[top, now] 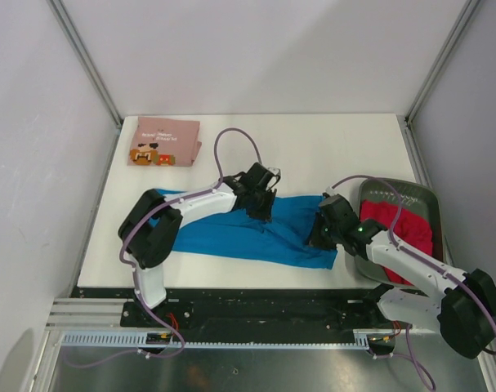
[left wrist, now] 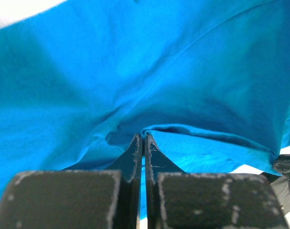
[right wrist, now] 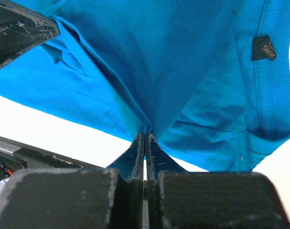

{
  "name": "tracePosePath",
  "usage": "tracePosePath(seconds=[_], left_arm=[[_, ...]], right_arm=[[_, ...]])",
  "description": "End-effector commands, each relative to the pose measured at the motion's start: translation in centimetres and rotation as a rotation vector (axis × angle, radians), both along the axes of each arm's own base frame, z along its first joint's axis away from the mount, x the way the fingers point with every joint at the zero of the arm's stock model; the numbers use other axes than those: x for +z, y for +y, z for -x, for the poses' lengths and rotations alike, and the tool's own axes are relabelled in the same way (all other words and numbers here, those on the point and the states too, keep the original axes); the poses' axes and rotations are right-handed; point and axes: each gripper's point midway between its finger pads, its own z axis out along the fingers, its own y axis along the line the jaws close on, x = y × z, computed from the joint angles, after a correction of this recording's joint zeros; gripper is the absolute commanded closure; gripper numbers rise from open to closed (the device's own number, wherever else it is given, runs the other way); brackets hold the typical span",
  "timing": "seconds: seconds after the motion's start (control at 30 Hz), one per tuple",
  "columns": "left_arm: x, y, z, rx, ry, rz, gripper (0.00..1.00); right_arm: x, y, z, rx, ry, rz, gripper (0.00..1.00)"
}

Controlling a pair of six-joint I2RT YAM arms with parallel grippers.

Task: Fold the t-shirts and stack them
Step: Fold the other side of the tshirt into a rectangle

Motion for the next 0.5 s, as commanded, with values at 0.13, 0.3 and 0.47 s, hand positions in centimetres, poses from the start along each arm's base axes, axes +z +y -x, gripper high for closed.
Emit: tracePosePath(seconds=[0.13, 0.3, 0.47], left_arm=[[2.9, -0.4, -0.1, 0.016, -0.058, 0.071, 1.0], [3.4, -0.4, 0.1, 0.016, -0.063, 0.088, 1.0], [3.7, -0.8, 0.6, 0.005, -0.048, 0.115, 1.0]], right_arm=[[1.8, 0.5, -0.5, -0.008, -0.024, -0.002, 1.0], [2.6, 0.4, -0.5, -0.01, -0.04, -0.004, 1.0], [2.3, -0.8, -0.6, -0.031, -0.038, 0.056, 1.0]])
